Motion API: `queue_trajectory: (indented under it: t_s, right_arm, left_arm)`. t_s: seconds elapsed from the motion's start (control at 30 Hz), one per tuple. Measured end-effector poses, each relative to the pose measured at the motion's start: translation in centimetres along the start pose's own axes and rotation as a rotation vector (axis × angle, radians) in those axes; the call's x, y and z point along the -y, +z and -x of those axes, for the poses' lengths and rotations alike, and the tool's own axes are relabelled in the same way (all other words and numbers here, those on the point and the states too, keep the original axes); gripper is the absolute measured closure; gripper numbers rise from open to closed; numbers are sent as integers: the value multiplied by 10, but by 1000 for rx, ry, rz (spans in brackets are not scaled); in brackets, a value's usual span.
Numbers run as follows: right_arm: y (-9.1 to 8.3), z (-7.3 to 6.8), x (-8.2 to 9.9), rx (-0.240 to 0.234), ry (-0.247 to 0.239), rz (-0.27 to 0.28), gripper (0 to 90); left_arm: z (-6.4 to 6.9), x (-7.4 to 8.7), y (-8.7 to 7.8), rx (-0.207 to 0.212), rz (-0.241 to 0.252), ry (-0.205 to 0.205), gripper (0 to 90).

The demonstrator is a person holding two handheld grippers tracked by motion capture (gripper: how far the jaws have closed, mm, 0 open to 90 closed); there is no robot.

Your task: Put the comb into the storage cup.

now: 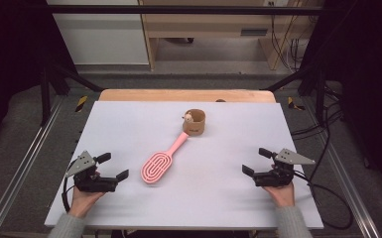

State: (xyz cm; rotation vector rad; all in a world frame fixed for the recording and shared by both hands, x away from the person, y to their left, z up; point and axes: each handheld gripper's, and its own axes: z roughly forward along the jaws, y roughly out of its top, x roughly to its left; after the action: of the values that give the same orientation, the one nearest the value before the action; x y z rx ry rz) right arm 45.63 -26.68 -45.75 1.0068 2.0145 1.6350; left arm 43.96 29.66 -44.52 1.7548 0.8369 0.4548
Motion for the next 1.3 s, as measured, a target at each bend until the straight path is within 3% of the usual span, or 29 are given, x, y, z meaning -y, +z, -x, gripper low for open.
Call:
queue_trajectory:
  t_s: [0.53, 0.73, 1.3]
  right_arm:
    - [1, 0, 0, 3, -4, -12, 4]
    - [1, 0, 0, 3, -5, -14, 4]
    - [1, 0, 1, 5, -11, -21, 5]
  left_arm:
    - [9, -18, 8, -12, -12, 5, 10]
    - [8, -23, 9, -22, -3, -14, 10]
    - [13, -40, 27, -35, -28, 19, 11]
